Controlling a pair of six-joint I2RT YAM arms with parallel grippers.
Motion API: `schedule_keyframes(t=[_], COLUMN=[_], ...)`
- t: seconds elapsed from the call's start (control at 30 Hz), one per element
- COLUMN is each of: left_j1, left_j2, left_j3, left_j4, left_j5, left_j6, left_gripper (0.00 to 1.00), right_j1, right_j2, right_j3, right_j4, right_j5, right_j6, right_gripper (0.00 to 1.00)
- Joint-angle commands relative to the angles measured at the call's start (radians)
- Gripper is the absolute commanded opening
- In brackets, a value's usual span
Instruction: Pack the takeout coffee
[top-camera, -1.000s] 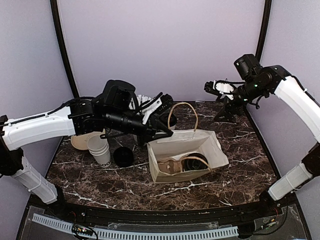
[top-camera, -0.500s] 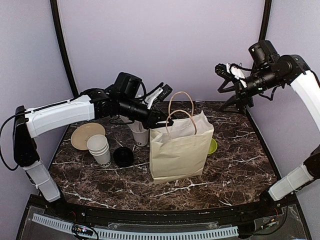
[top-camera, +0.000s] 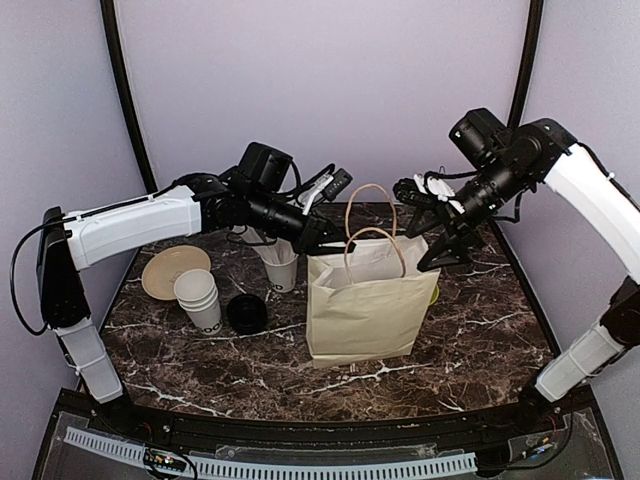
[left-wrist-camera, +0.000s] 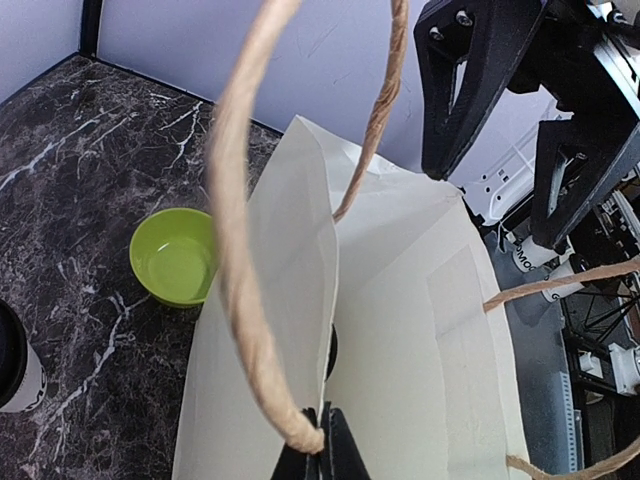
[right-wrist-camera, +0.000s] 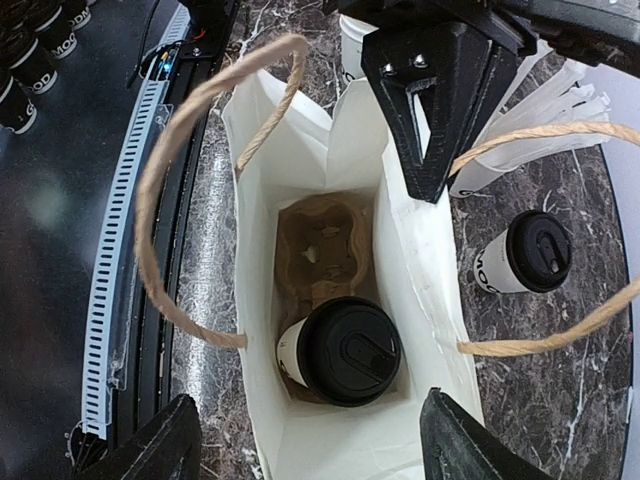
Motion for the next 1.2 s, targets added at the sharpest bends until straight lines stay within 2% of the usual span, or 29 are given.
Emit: schedule_keyframes(t=[0.0, 0.1, 0.2, 0.37, 0.5, 0.77, 0.83, 0.93, 1.17], left_j1=[0.000, -0.002, -0.019, -0.120, -0.215, -0.364, -0.414, -0.483, -0.567], left_j2=[-0.016, -0.045, -0.095, -0.176, -0.218, -0.336, -0.357, -0.387, -0.377], left_j3=[0.020, 0.004, -0.029, -0.112, -0.152, -0.289, -0.333, -0.368, -0.368], left_j4=[-0.023, -0.020, -0.004, 0.020, 0.005, 0.063, 0.063, 0.085, 0.080], left_j5=[0.021, 0.023, 0.010, -0.085, -0.184, -0.319, -0.409, -0.471, -0.574], left_j6=[-0.008, 0.012, 0.035, 0.136, 0.206, 0.266, 0.311, 0.336, 0.392], left_gripper=[0.00, 0.00, 0.00, 0.00, 0.01, 0.04, 0.04, 0.04, 0.05], right_j1=[0.015, -0.017, -0.136, -0.338, -0.443, -0.482, -0.482, -0.482, -0.483], right_j2=[0.002, -0.004, -0.015, 0.000, 0.013, 0.066, 0.082, 0.098, 0.109], right_j3=[0.021, 0.087, 0.097, 0.057, 0.008, -0.006, -0.001, -0.003, -0.047], right_j4=[-0.011, -0.045, -0.027, 0.018, 0.074, 0.102, 0.100, 0.095, 0.091], right_j5=[-0.017, 0.054, 0.090, 0.052, 0.025, -0.018, -0.036, -0.057, -0.090], right_j6=[-0.015, -0.053, -0.091, -0.099, -0.076, -0.033, -0.026, -0.024, -0.024], right_gripper=[0.76, 0.85, 0.93, 0.96, 0.96, 0.96, 0.96, 0.96, 0.95])
